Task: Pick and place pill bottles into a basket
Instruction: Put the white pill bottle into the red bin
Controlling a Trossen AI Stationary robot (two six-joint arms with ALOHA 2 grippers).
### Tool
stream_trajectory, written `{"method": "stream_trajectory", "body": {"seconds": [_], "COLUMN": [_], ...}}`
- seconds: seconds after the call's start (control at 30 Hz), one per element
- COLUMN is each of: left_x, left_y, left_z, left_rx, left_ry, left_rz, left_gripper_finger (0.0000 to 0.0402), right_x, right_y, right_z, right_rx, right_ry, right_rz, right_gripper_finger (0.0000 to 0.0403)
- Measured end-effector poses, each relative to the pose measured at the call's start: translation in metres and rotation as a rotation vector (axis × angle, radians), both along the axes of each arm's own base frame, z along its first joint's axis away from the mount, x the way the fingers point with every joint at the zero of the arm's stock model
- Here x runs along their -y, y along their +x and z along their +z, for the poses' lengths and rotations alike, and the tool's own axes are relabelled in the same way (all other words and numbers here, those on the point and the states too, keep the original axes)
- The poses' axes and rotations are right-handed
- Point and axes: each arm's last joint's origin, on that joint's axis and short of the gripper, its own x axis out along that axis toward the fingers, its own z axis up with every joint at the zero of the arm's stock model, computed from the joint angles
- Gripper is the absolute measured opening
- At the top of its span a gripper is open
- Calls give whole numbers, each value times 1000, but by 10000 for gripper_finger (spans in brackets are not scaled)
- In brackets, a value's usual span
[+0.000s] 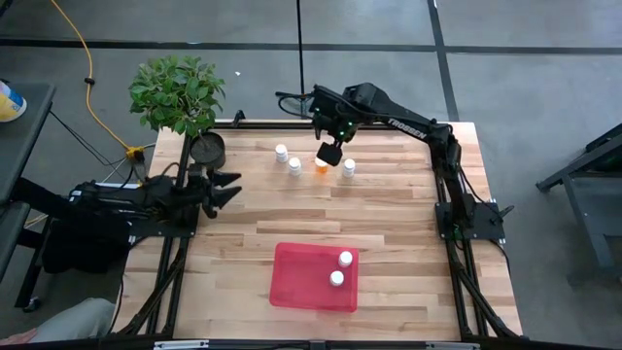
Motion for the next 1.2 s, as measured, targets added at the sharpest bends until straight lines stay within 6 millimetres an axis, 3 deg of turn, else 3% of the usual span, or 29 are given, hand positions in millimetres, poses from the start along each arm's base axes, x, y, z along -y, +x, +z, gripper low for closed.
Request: {"method": "stream_trajectory", "body": {"seconds": [0.37,0.5,0.67,0.87,1.2], "left_x": [-5,-6,-6,-7,-6], "left_y": [-14,-17,-17,-16,9], "left_z": [42,49,49,48,51], "left_rx": [75,83,84,50,21], "left_ry": [91,104,98,111,152], "left_rz": [164,188,196,255,298], "left_gripper_finger": [310,310,310,310,310], "right_x": [31,44,54,52,35], "right_y": [-12,-25,-64,-117,-182], "right_z": [1,9,47,94,132], "right_rx": [-49,1,139,310,409], "right_ry": [-151,-92,-56,-88,-120], "right_rz": [-113,-76,-61,-42,-21], "right_gripper_finger": [323,323,323,323,323]}}
